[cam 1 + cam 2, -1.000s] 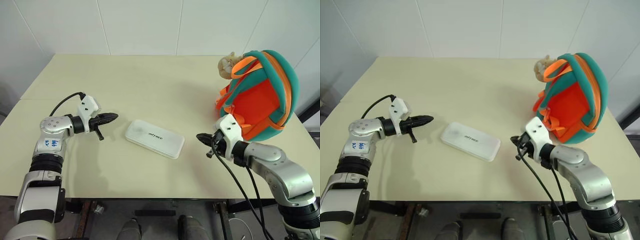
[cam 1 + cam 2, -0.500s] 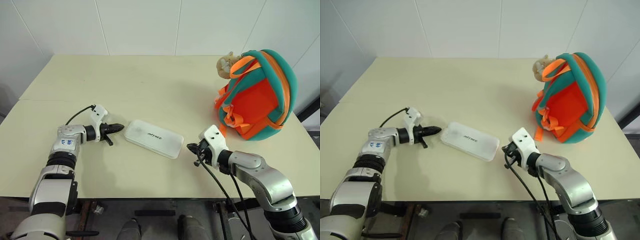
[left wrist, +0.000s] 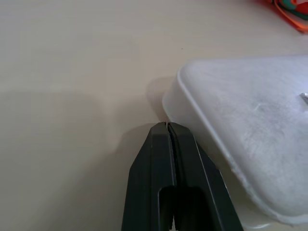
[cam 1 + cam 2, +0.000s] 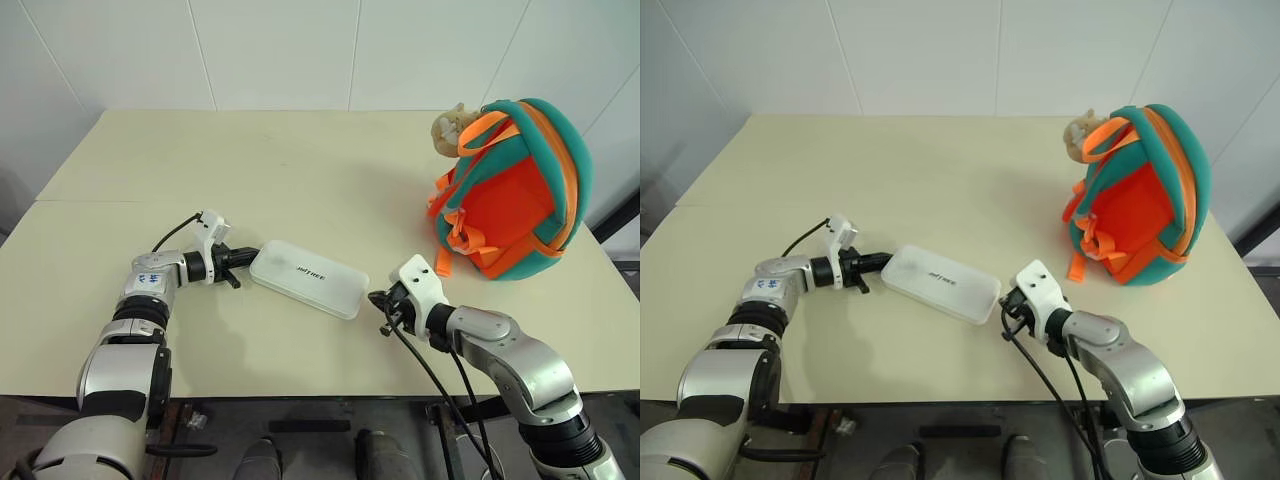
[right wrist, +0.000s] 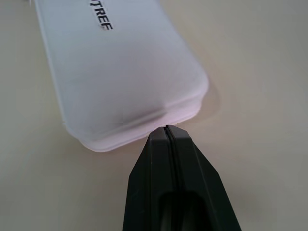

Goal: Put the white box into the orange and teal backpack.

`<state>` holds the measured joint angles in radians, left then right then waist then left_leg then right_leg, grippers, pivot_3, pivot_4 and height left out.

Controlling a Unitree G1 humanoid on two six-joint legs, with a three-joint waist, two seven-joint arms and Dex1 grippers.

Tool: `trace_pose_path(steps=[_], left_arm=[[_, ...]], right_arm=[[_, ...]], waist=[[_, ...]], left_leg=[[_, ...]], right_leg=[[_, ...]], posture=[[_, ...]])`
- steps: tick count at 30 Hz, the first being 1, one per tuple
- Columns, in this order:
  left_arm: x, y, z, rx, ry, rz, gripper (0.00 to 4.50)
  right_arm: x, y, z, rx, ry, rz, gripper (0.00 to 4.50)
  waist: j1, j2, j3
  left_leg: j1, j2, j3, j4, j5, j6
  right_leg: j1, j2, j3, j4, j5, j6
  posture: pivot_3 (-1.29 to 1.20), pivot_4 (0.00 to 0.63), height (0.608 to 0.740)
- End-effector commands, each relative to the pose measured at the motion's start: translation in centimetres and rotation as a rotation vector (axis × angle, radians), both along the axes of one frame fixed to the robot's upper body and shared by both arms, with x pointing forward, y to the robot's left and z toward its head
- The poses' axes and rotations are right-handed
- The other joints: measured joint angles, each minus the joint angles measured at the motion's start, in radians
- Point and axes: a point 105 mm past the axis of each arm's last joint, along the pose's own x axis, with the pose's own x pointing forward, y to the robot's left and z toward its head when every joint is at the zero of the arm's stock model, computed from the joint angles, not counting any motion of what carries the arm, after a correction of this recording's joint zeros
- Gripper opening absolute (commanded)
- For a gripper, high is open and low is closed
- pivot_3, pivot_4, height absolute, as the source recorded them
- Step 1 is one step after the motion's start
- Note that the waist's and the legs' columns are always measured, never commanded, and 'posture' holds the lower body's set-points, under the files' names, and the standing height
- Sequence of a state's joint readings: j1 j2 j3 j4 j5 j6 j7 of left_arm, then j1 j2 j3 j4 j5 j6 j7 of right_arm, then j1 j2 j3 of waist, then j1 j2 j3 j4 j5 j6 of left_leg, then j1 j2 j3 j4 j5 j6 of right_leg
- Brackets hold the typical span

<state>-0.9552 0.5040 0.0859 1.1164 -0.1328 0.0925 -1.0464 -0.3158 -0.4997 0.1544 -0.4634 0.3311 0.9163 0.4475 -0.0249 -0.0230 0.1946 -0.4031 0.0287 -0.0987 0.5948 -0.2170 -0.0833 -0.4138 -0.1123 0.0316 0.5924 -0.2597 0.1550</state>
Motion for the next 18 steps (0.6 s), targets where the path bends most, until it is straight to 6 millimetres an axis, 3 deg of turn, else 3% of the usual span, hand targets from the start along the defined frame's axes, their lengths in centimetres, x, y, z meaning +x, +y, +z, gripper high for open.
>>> trace_pose_path(steps=[1,18], left_arm=[[0.0,-0.1,1.1,-0.009,-0.040,-0.028,0.04],[-2.8,-0.5,0.4,0.082,0.009,-0.213,0.04]], right_arm=[[-0.1,0.7,1.2,0.008,-0.040,0.032,0.00],[-0.7,0.9,1.3,-0.014,-0.011,0.125,0.00]], waist=[[0.000,0.000,0.000],[-0.002,0.000,0.000]], left_leg=[[0.000,0.000,0.000,0.000,0.000,0.000],[0.000,0.000,0.000,0.000,0.000,0.000]], right_leg=[[0.000,0.000,0.000,0.000,0.000,0.000],[0.000,0.000,0.000,0.000,0.000,0.000]], posture=[[0.00,0.150,0.740],[0.00,0.150,0.740]])
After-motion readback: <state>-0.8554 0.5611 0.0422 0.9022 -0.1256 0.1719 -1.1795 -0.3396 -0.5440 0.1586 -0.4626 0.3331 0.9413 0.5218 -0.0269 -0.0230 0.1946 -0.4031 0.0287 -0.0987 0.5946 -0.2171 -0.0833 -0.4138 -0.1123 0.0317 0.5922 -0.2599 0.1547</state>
